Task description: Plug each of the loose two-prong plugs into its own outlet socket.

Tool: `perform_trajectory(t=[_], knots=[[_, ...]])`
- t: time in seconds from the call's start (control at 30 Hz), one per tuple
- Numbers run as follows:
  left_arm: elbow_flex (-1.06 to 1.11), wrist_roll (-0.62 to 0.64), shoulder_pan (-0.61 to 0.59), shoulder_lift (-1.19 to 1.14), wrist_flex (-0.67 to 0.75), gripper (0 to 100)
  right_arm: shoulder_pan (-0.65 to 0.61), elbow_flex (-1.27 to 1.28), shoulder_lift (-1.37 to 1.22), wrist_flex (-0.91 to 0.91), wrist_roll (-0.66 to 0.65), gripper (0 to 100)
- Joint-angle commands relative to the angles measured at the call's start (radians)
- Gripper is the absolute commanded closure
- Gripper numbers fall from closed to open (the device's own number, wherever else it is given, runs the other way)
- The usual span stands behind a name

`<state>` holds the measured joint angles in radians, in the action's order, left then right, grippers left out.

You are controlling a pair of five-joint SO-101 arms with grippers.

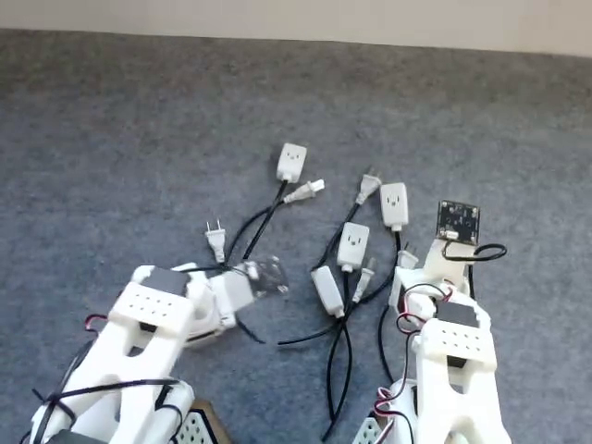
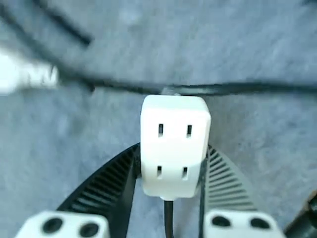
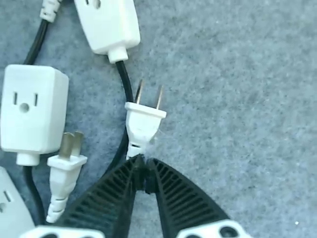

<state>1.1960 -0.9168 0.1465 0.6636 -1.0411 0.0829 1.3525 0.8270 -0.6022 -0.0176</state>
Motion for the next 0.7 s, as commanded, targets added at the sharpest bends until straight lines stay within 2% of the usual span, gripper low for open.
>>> perform_trajectory(t=[0.0,0.13,0.33,0.4,0.5,0.67], knots=[[-0.067,0.055,0.165,0.001,0.014,93,-0.012,-0.004,-0.002,0.015,-0.011,98.8],[-0.182,0.069,0.185,-0.142,0.020,93,-0.012,-0.004,-0.002,0.015,-0.011,98.8],[-0.479,0.069,0.114,-0.541,0.015,93,-0.012,-0.002,-0.002,0.015,-0.011,98.8],[-0.556,0.069,0.094,-0.607,0.014,96,-0.012,-0.002,-0.002,0.015,-0.011,98.8],[-0.596,0.068,0.076,-0.602,-0.017,96,-0.012,-0.002,-0.002,0.015,-0.011,98.8],[-0.575,-0.002,-0.008,-0.440,-0.107,97,-0.012,-0.002,-0.002,0.015,-0.011,98.8]])
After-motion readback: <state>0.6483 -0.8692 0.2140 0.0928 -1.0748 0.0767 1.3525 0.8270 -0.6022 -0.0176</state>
